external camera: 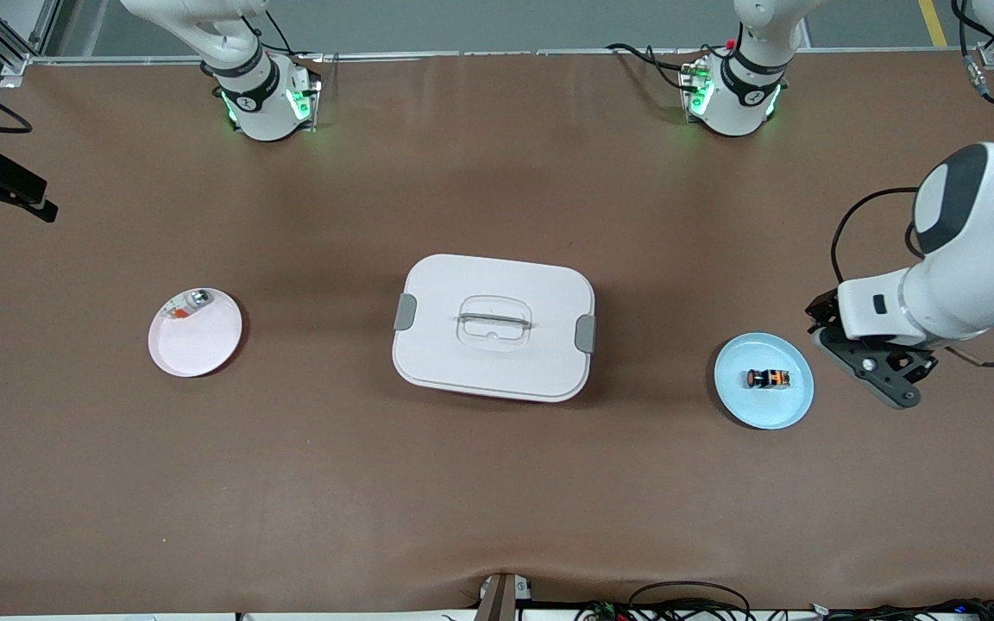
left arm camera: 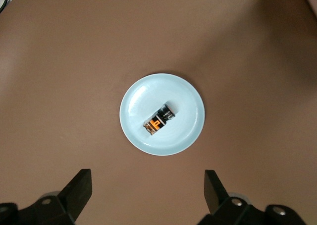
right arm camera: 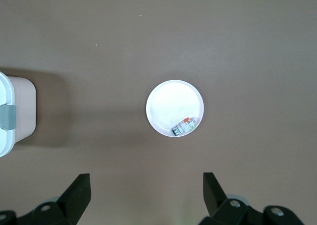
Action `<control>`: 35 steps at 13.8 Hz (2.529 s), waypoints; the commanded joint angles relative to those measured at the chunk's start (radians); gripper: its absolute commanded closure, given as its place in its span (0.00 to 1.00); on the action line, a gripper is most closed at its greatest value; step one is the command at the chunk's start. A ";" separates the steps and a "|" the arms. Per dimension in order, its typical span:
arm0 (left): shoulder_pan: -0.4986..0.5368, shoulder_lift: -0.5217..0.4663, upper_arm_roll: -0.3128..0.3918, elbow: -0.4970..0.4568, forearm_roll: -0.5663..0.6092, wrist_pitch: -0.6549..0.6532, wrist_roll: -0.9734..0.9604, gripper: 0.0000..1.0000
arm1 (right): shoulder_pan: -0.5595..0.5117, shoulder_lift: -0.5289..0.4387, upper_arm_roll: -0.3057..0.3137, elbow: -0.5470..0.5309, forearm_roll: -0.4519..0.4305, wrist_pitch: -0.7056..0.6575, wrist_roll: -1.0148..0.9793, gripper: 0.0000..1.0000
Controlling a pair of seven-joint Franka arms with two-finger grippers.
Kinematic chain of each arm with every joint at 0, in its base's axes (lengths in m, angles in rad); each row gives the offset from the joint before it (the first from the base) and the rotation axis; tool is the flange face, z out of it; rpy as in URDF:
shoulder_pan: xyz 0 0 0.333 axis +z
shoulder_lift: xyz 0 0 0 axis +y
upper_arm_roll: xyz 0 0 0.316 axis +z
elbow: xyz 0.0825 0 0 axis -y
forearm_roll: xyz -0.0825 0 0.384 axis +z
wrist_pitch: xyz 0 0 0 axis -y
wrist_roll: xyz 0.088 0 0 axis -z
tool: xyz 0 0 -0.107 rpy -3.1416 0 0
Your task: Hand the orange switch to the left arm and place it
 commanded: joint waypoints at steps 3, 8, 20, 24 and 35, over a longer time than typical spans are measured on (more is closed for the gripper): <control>-0.002 -0.077 -0.063 0.031 -0.029 -0.103 -0.420 0.00 | 0.000 0.001 0.004 0.014 -0.015 -0.013 -0.002 0.00; 0.001 -0.119 -0.074 0.033 -0.029 -0.157 -0.661 0.00 | 0.000 0.001 0.004 0.014 -0.015 -0.013 -0.002 0.00; -0.422 -0.286 0.510 0.060 -0.171 -0.165 -0.637 0.00 | 0.002 0.001 0.004 0.014 -0.016 -0.013 -0.002 0.00; -0.498 -0.401 0.630 -0.005 -0.272 -0.228 -0.610 0.00 | 0.002 0.001 0.004 0.014 -0.016 -0.013 -0.002 0.00; -0.555 -0.544 0.707 -0.127 -0.332 -0.245 -0.505 0.00 | 0.002 0.001 0.004 0.014 -0.016 -0.013 -0.002 0.00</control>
